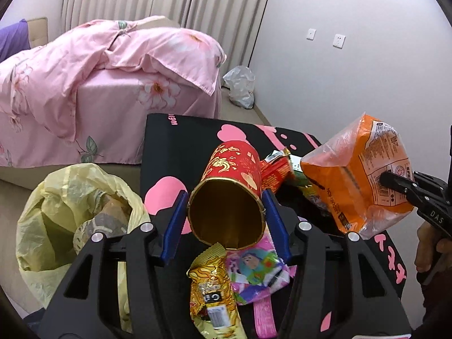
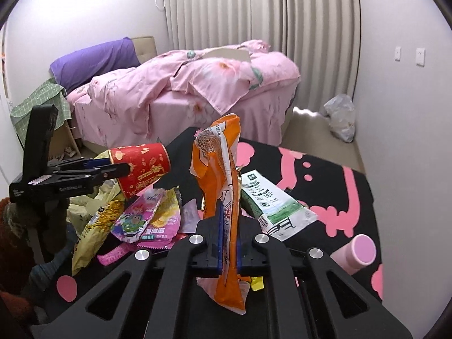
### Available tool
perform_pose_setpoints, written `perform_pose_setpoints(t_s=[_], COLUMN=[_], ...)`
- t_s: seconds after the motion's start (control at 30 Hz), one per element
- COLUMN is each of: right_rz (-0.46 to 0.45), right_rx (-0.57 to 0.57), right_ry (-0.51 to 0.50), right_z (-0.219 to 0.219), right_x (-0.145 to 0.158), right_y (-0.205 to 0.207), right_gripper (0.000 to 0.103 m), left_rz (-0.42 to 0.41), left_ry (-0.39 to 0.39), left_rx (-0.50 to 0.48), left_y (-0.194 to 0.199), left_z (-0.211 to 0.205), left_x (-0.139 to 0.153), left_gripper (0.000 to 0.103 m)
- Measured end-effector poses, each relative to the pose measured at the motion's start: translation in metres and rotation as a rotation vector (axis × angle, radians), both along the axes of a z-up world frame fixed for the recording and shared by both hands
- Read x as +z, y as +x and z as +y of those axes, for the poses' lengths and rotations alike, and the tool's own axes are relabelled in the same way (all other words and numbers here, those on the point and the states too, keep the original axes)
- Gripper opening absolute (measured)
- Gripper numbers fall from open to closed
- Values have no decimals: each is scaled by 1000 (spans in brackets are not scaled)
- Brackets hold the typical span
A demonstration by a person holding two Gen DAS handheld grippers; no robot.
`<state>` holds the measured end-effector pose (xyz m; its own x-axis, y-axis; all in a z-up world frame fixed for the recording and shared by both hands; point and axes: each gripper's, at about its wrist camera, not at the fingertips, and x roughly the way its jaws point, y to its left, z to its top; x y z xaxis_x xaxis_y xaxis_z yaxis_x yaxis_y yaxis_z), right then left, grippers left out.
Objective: Collect trash
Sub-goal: 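Lift the red cup with the left tool while the right tool lifts the orange bag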
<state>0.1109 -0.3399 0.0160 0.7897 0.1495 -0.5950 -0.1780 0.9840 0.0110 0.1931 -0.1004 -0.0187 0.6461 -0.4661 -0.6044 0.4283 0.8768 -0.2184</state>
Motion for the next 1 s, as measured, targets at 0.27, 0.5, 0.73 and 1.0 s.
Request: perform_pose_setpoints(t_s=[0.27, 0.5, 0.73, 1.0], right_rz=[-40, -64, -94, -100], right_rx=[-64, -111, -78, -25], right_ry=[32, 53, 43, 43], right_z=[-3, -6, 9, 22], right_x=[3, 3, 12, 18], right_y=[-25, -35, -42, -42], right_gripper=[8, 8, 8, 8], left_rz=[15, 62, 10, -2], left_ry=[-45, -124, -106, -77], left_rx=[8, 11, 88, 273], left_y=[-27, -36, -49, -54], left_z=[24, 46, 66, 122], left_x=[8, 10, 27, 33], left_gripper=[51, 51, 51, 51])
